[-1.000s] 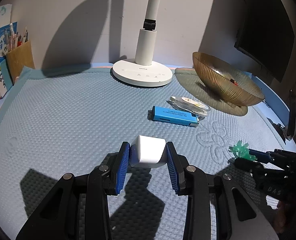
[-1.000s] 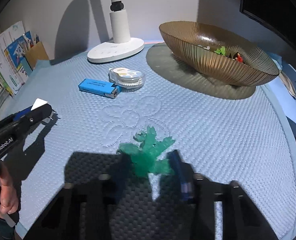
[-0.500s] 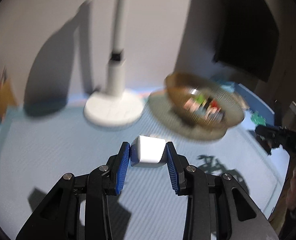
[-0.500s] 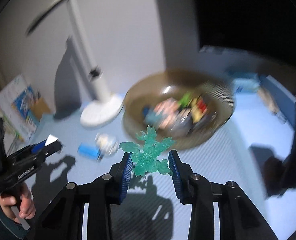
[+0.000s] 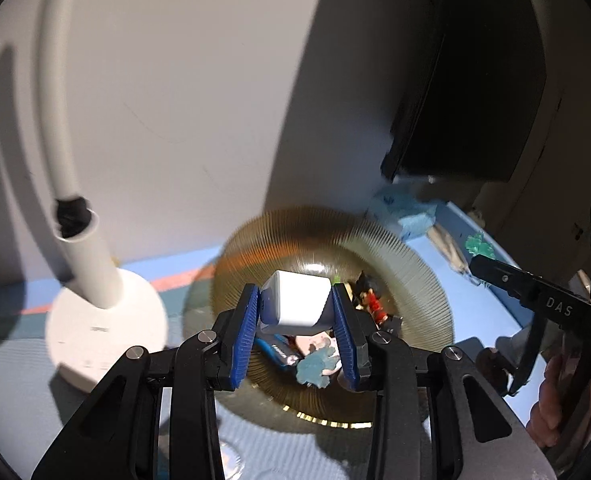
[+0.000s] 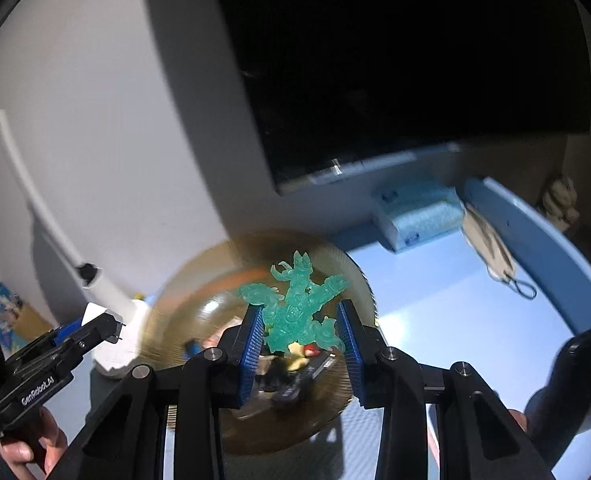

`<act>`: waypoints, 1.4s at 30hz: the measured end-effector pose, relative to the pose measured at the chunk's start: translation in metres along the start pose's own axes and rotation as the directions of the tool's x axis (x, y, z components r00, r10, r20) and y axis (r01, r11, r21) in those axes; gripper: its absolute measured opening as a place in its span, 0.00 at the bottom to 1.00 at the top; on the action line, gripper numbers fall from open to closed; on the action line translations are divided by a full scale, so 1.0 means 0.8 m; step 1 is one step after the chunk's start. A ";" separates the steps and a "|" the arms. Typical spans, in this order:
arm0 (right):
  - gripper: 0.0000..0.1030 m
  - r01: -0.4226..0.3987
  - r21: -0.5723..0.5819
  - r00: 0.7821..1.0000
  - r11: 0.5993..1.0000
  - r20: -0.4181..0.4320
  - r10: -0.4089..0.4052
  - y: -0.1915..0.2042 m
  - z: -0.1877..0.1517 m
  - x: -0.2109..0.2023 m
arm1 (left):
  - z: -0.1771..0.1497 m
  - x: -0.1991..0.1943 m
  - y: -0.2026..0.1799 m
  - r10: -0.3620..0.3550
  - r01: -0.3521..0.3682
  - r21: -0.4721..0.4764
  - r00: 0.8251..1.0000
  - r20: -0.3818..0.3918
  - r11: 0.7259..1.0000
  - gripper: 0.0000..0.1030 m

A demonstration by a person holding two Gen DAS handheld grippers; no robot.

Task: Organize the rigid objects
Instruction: 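Carry charger and green toy to the amber bowl and release both, then move both open tools back over the blue lighter and tin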

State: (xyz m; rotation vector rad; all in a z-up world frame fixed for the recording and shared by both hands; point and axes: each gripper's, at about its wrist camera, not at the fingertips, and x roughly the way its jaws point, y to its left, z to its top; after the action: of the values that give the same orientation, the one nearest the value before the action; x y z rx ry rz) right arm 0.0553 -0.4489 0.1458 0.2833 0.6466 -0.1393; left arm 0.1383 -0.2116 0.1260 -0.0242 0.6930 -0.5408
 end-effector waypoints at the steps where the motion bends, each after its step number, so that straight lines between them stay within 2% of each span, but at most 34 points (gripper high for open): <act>1: 0.35 0.001 0.011 1.000 1.000 -0.021 0.000 -0.006 -0.003 0.012 | -0.002 0.011 -0.003 -0.004 0.004 -0.002 1.000 -0.013 1.000 0.32; 8: 0.36 0.037 -0.009 0.996 0.999 -0.076 -0.038 -0.022 -0.013 0.050 | -0.002 0.043 -0.017 0.007 -0.006 0.023 0.999 -0.049 1.000 0.32; 9: 0.40 0.033 -0.011 0.997 0.999 -0.075 -0.034 -0.023 -0.013 0.051 | 0.000 0.042 -0.019 0.005 -0.003 0.028 0.999 -0.040 1.000 0.33; 10: 0.59 0.026 -0.011 0.997 1.000 -0.073 -0.027 -0.023 -0.012 0.052 | 0.002 0.039 -0.020 0.002 -0.001 0.029 1.000 -0.028 1.000 0.38; 11: 0.70 0.021 -0.007 0.997 1.000 -0.071 -0.021 -0.024 -0.011 0.051 | 0.004 0.034 -0.021 0.002 -0.002 0.026 1.000 -0.014 1.000 0.54; 12: 0.83 0.020 0.008 0.998 1.000 -0.057 -0.020 -0.026 -0.012 0.047 | 0.005 0.028 -0.021 0.005 -0.005 0.020 1.000 0.001 1.000 0.75; 13: 0.83 0.017 0.018 0.999 1.000 -0.042 -0.016 -0.028 -0.012 0.042 | 0.006 0.017 -0.019 0.012 -0.013 0.012 1.000 0.028 1.000 0.79; 14: 0.83 -0.001 0.022 1.000 1.000 -0.030 0.002 -0.029 -0.014 0.034 | 0.005 0.007 -0.017 0.020 -0.020 0.013 0.998 0.052 1.000 0.79; 17: 0.83 -0.007 0.029 1.000 1.000 -0.023 0.007 -0.030 -0.017 0.018 | 0.001 -0.028 -0.008 0.027 -0.029 0.028 0.998 0.063 0.999 0.79; 22: 0.83 -0.093 0.046 0.995 0.995 -0.028 0.094 -0.018 -0.033 -0.020 | -0.022 -0.103 0.026 0.047 -0.042 -0.044 0.993 0.110 0.998 0.79; 27: 0.83 -0.171 0.002 0.983 0.985 -0.073 0.171 0.029 -0.070 -0.053 | -0.064 -0.171 0.067 0.087 -0.070 -0.135 0.988 0.129 0.988 0.79; 30: 0.83 -0.214 -0.031 0.972 0.976 -0.108 0.210 0.062 -0.102 -0.065 | -0.098 -0.191 0.094 0.132 -0.113 -0.189 0.987 0.089 0.975 0.79; 35: 0.83 -0.250 -0.123 0.956 0.960 -0.190 0.224 0.118 -0.176 -0.048 | -0.172 -0.185 0.144 0.231 -0.231 -0.297 0.972 -0.036 0.927 0.80; 38: 0.83 -0.227 -0.199 0.965 0.953 -0.177 0.193 0.136 -0.210 -0.031 | -0.210 -0.168 0.159 0.277 -0.293 -0.300 0.956 -0.094 0.908 0.80; 40: 0.83 -0.207 -0.265 0.972 0.942 -0.167 0.166 0.145 -0.232 -0.018 | -0.229 -0.159 0.162 0.291 -0.311 -0.283 0.950 -0.113 0.907 0.80; 42: 0.83 -0.216 -0.290 0.969 0.932 -0.177 0.170 0.147 -0.247 -0.007 | -0.242 -0.154 0.161 0.306 -0.324 -0.256 0.946 -0.111 0.911 0.80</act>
State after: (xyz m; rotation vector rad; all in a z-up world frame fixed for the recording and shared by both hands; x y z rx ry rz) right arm -0.0371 -0.2765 0.0239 0.0549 0.7737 0.1743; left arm 0.0010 -0.0116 0.0250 -0.1482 0.8161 -0.1326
